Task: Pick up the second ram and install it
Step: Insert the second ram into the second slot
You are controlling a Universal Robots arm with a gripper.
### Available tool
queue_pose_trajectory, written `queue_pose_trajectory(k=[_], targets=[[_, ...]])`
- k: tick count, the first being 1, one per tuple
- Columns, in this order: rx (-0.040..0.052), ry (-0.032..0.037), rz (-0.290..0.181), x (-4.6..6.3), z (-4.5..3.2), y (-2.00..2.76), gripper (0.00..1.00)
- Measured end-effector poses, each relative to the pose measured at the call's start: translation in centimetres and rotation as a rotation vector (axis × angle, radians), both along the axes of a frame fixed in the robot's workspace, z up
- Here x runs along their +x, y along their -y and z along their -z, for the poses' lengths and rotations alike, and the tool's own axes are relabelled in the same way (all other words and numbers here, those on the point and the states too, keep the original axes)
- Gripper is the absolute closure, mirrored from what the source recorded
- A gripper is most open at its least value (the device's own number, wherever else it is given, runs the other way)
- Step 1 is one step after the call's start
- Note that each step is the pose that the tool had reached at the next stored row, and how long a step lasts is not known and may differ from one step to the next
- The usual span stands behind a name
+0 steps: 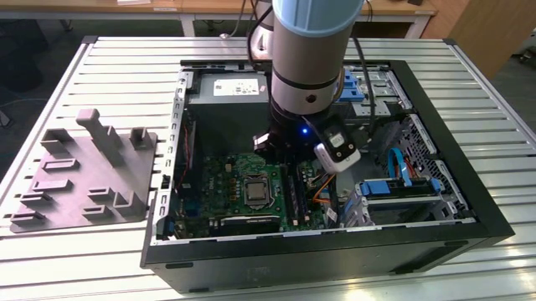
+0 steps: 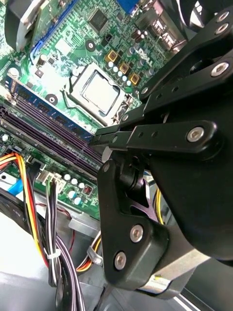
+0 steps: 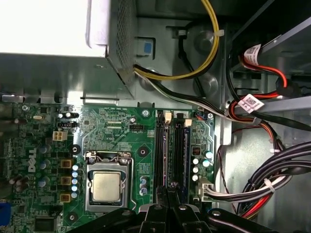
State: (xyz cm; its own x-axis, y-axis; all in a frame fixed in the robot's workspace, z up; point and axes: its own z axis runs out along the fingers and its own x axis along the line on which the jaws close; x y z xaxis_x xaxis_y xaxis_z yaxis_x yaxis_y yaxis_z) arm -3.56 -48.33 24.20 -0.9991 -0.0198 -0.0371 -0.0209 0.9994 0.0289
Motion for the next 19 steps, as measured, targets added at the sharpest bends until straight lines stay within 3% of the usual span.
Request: queue_pose_trajectory(k=[10,19], targets=[[0.0012,0.0000,0.000,0.00,0.34,-0.01,0.89],[0.0110,0.0003,-0.012,0.00,0.73,-0.06,0.89]])
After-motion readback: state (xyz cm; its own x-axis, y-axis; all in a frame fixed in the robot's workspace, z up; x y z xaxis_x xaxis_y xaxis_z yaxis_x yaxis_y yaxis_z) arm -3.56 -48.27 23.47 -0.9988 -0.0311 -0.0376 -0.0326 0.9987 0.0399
